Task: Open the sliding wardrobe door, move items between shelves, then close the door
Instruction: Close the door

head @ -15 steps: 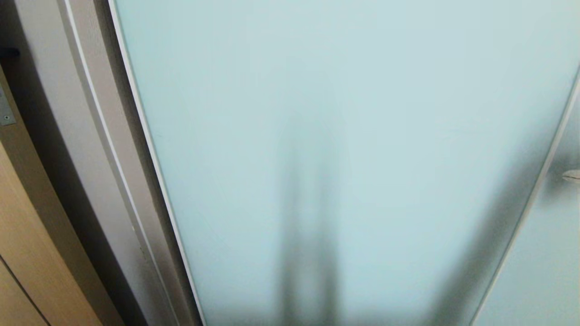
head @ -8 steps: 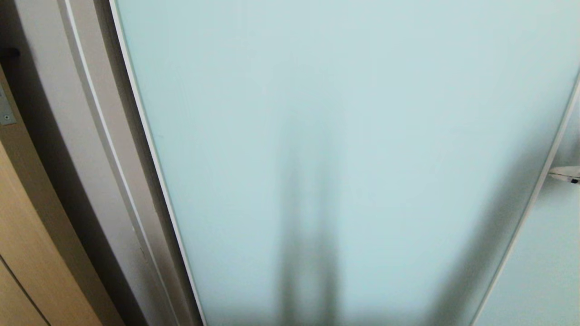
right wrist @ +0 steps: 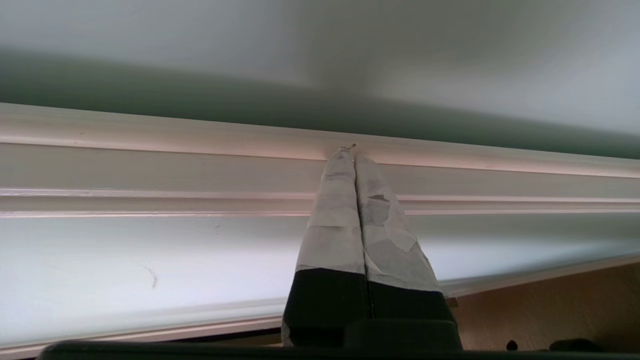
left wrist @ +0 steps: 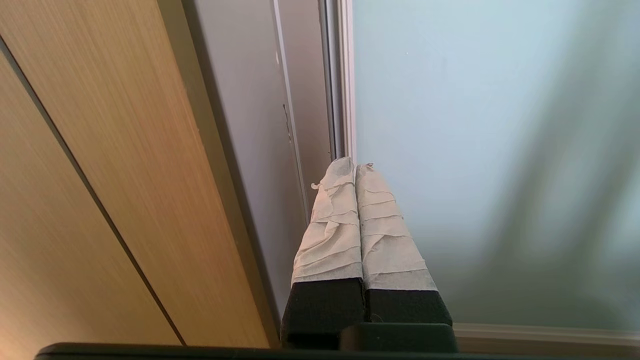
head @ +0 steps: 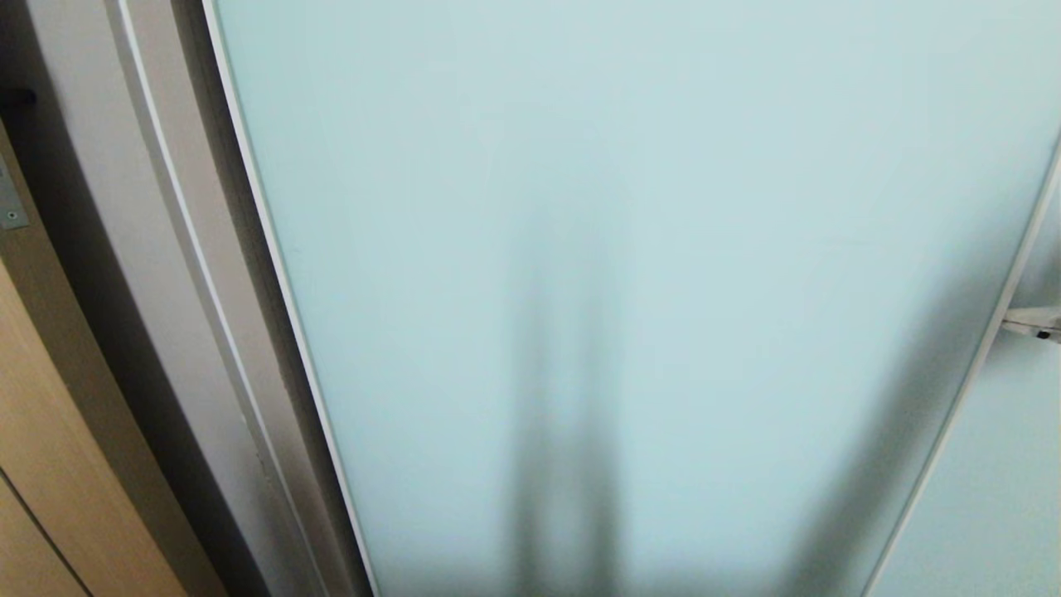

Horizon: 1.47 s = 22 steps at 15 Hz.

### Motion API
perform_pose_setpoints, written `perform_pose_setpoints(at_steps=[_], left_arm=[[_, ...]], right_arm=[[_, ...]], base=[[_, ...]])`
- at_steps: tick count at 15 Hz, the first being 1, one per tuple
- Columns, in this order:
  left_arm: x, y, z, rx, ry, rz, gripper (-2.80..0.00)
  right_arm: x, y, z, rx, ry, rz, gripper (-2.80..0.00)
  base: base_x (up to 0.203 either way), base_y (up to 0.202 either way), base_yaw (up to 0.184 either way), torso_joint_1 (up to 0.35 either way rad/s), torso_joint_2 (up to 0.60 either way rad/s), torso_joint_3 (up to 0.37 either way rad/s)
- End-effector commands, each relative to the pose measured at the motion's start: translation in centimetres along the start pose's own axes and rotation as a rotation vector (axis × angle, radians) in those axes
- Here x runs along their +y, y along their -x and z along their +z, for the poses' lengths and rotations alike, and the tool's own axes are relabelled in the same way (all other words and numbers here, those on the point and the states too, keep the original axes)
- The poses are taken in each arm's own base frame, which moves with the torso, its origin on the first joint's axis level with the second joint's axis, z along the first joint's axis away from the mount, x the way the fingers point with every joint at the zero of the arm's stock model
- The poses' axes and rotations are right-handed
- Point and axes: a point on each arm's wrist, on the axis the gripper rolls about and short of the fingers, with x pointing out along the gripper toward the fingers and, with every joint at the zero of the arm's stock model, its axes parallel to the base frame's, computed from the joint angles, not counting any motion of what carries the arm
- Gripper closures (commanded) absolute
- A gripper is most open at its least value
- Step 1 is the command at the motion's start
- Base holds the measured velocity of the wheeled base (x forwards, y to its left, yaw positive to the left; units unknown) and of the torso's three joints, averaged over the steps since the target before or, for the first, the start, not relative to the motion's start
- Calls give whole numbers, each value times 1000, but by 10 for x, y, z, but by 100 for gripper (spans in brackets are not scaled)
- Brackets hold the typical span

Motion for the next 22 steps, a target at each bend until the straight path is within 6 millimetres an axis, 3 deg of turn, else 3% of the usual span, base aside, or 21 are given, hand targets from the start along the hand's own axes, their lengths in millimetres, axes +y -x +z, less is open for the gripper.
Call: perform_pose_setpoints(at_steps=[1, 2, 6, 10, 13, 17, 20, 22], left_arm=[[0, 0, 0, 0, -1, 1, 0], [0, 0, 0, 1, -1, 0, 0], [0, 0, 0, 0, -1, 0, 0], [0, 0, 0, 2, -1, 1, 0], [0, 0, 0, 1, -1, 0, 0], [0, 0, 0, 1, -1, 0, 0], [0, 0, 0, 0, -1, 0, 0], [0, 0, 0, 0, -1, 0, 0]], right_arm=[[2, 7, 0, -21, 2, 2, 0], [4, 13, 2, -52, 8, -6, 0], [23, 70, 10, -336, 99, -88, 0], [50, 122, -23, -542, 407, -211, 0], [76, 154, -72, -673, 587, -246, 0], [96, 186, -165, -796, 876, -167, 0], [81, 197, -228, -798, 1024, -56, 0], [43, 200, -259, -751, 1113, -5, 0]], base=[[0, 0, 0, 0, 0, 0], [0, 0, 0, 0, 0, 0], [0, 0, 0, 0, 0, 0], [0, 0, 0, 0, 0, 0], [0, 0, 0, 0, 0, 0], [0, 0, 0, 0, 0, 0], [0, 0, 0, 0, 0, 0], [0, 0, 0, 0, 0, 0]])
